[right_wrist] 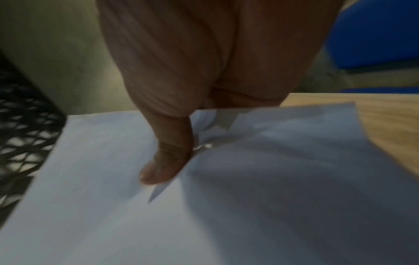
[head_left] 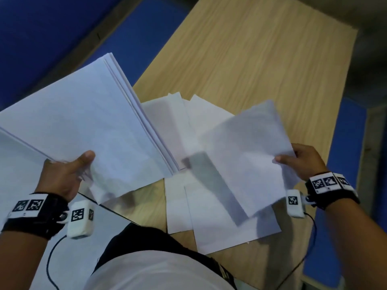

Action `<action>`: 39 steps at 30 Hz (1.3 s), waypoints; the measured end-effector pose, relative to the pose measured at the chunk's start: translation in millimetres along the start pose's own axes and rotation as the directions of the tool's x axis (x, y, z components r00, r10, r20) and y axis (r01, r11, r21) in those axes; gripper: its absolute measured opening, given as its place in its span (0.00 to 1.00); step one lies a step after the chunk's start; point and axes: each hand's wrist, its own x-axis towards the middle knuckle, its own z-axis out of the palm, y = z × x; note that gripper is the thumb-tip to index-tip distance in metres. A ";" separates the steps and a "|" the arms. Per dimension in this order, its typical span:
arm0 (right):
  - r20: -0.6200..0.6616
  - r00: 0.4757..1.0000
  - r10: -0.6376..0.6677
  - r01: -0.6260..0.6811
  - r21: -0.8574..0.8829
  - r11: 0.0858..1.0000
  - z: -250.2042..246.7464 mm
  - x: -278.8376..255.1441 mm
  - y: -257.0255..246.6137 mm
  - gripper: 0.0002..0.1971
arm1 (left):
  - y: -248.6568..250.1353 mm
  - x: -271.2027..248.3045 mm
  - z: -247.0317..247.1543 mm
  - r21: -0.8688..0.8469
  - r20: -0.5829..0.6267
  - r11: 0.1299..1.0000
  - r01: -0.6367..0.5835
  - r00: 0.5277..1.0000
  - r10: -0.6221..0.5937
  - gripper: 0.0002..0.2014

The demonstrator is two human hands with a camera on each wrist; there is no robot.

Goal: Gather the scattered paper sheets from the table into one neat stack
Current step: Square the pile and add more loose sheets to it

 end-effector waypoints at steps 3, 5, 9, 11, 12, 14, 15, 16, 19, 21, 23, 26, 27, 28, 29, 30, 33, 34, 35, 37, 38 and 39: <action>0.240 0.970 -0.043 0.076 -0.130 0.989 8.2 -12.1 -2.8 0.08 | -7.3 6.7 -1.0 -0.013 0.015 0.999 0.036 0.999 -0.036 0.24; 0.389 0.916 -0.094 0.240 -0.348 0.906 33.4 -14.1 1.7 0.08 | -8.6 6.3 1.0 0.003 0.026 0.998 0.058 0.998 -0.058 0.29; 0.607 0.779 -0.158 0.588 -0.619 0.522 90.8 -16.8 18.5 0.10 | 1.8 -8.2 13.9 0.044 0.055 0.999 0.028 0.998 -0.030 0.36; 0.641 0.730 -0.235 0.681 -0.655 0.329 107.2 -15.0 17.9 0.11 | 0.8 -11.9 16.7 0.062 0.067 0.998 0.004 0.998 -0.008 0.37; 0.660 0.704 -0.263 0.710 -0.652 0.264 112.2 -13.1 13.9 0.11 | -0.1 -13.1 17.4 0.071 0.079 0.997 -0.007 0.997 0.002 0.36; 0.720 0.641 -0.267 0.765 -0.627 0.148 121.9 -9.0 4.4 0.12 | -2.5 -14.8 17.3 0.098 0.097 0.995 -0.032 0.995 0.022 0.31; 0.746 0.620 -0.241 0.782 -0.612 0.116 125.9 -6.9 -0.3 0.15 | -2.2 -17.3 18.2 0.098 0.099 0.995 -0.033 0.995 0.023 0.29; 0.762 0.612 -0.213 0.789 -0.608 0.092 128.1 -5.6 -4.6 0.16 | -2.5 -18.5 18.8 0.089 0.102 0.995 -0.035 0.994 0.026 0.28; 0.782 0.600 -0.170 0.793 -0.610 -0.006 129.6 -5.9 -13.0 0.15 | -6.1 -17.8 17.3 0.092 0.104 0.995 -0.031 0.994 0.021 0.30; 0.772 0.589 -0.240 0.794 -0.608 -0.005 129.9 -7.1 -14.4 0.19 | -10.3 -12.8 12.8 0.070 0.080 0.997 0.024 0.996 -0.030 0.34; 0.741 0.633 -0.225 0.773 -0.619 0.135 130.0 -7.9 -13.3 0.27 | -12.2 -9.6 9.6 0.075 0.047 0.995 0.066 0.996 -0.070 0.35; 0.739 0.670 -0.072 0.724 -0.629 0.282 126.9 -12.8 -11.5 0.32 | -13.7 -6.2 7.0 0.071 0.044 0.995 0.073 0.996 -0.076 0.33; 0.750 0.661 -0.028 0.727 -0.632 0.269 126.4 -15.0 -10.4 0.30 | -13.7 -5.6 6.2 0.058 0.045 0.995 0.076 0.996 -0.079 0.32; 0.757 0.653 0.012 0.733 -0.635 0.245 125.3 -18.2 -10.1 0.27 | -14.5 -4.2 5.5 0.046 0.044 0.996 0.073 0.996 -0.075 0.31; 0.763 0.645 0.047 0.735 -0.636 0.237 123.5 -21.2 -9.9 0.23 | -11.9 -5.0 5.2 0.050 0.041 0.997 0.064 0.997 -0.066 0.29; 0.765 0.640 0.075 0.727 -0.634 0.262 120.6 -23.6 -11.2 0.19 | -10.7 -5.3 5.4 0.047 0.040 0.997 0.058 0.997 -0.060 0.27; 0.776 0.622 0.102 0.682 -0.602 0.415 104.5 -27.7 -21.5 0.10 | -6.3 -5.2 2.0 0.040 0.008 0.997 0.058 0.998 -0.059 0.24; 0.766 0.638 0.082 0.647 -0.590 0.483 97.2 -26.8 -28.5 0.08 | -4.4 -3.3 -1.7 0.043 -0.003 0.998 0.054 0.999 -0.054 0.24; 0.744 0.667 0.050 0.599 -0.574 0.559 86.2 -26.7 -35.6 0.06 | -4.0 -1.8 -4.4 0.038 -0.014 0.997 0.061 0.998 -0.061 0.24; 0.645 0.764 0.001 0.454 -0.538 0.710 62.2 -21.0 -58.1 0.07 | -5.8 5.2 -15.9 0.028 -0.056 0.994 0.106 0.993 -0.105 0.26; 0.582 0.813 -0.011 0.361 -0.489 0.794 49.3 -18.4 -71.8 0.07 | -8.2 8.9 -24.3 0.045 -0.085 0.993 0.109 0.991 -0.105 0.28; 0.523 0.852 -0.033 0.278 -0.398 0.874 39.1 -14.3 -83.7 0.06 | -8.7 10.2 -30.4 0.051 -0.103 0.993 0.109 0.989 -0.103 0.32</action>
